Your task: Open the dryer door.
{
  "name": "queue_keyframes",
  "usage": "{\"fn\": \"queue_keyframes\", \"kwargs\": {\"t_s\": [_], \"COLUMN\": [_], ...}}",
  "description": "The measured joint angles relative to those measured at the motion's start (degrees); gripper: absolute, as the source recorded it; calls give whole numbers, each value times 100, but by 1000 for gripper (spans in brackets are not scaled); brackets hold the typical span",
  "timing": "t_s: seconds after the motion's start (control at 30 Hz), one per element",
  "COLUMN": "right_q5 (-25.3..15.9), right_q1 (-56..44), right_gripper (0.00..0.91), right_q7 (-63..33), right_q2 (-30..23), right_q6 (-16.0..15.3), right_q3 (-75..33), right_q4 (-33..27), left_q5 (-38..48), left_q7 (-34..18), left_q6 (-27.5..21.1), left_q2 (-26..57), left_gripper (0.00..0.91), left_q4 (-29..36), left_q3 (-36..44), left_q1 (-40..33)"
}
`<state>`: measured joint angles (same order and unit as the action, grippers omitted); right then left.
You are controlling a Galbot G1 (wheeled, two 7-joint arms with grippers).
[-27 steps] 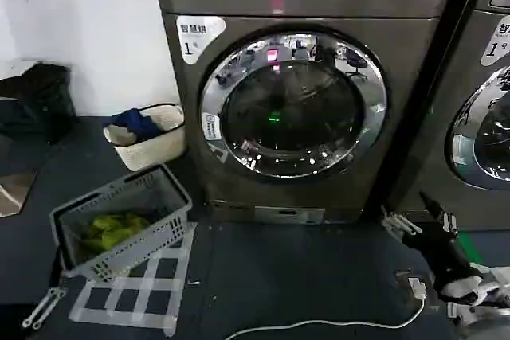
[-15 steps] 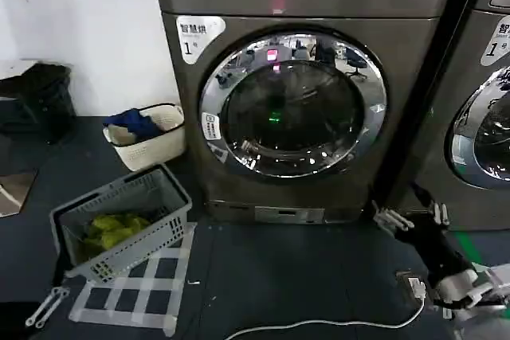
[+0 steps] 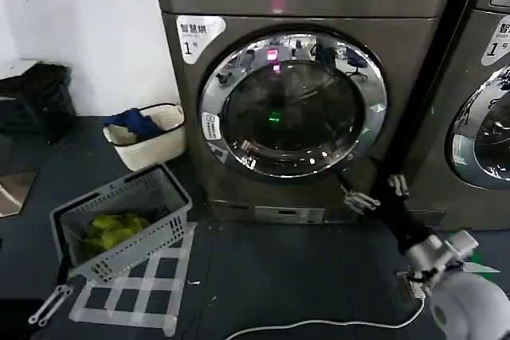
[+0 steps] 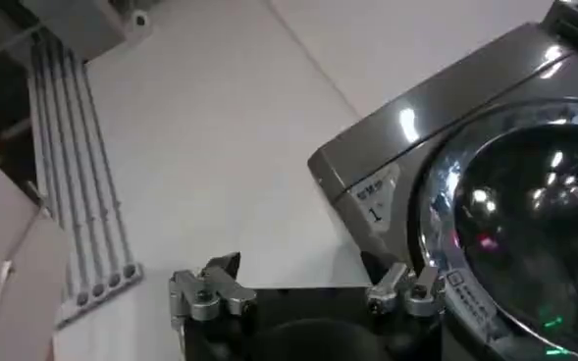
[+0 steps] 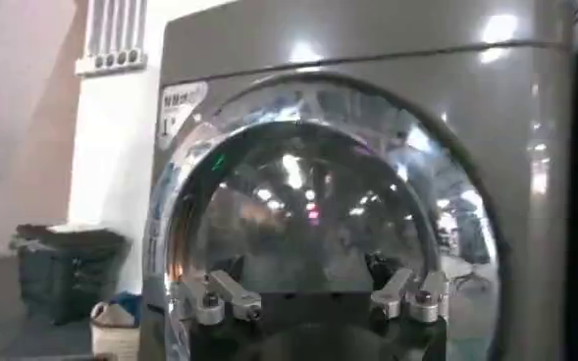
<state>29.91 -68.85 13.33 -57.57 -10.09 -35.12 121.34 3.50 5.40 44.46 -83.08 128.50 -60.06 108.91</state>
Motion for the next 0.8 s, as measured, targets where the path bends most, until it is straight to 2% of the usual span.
{"fn": "queue_keyframes", "kwargs": {"t_s": [0.23,0.8], "right_q5": [50,39], "right_q1": [596,1948], "right_gripper": [907,907], "right_q7": [147,260], "right_q2": [192,261], "right_q6": [176,244], "right_q3": [503,1630], "right_q4": [-403,-1177], "left_q5": [-18,-18], "left_q7": [25,144], "left_q6": [21,17], "left_q2": [-10,-16], "left_gripper": [907,907], "left_q4": [7,14], "left_q3": [5,12], "left_q1": [35,3]}}
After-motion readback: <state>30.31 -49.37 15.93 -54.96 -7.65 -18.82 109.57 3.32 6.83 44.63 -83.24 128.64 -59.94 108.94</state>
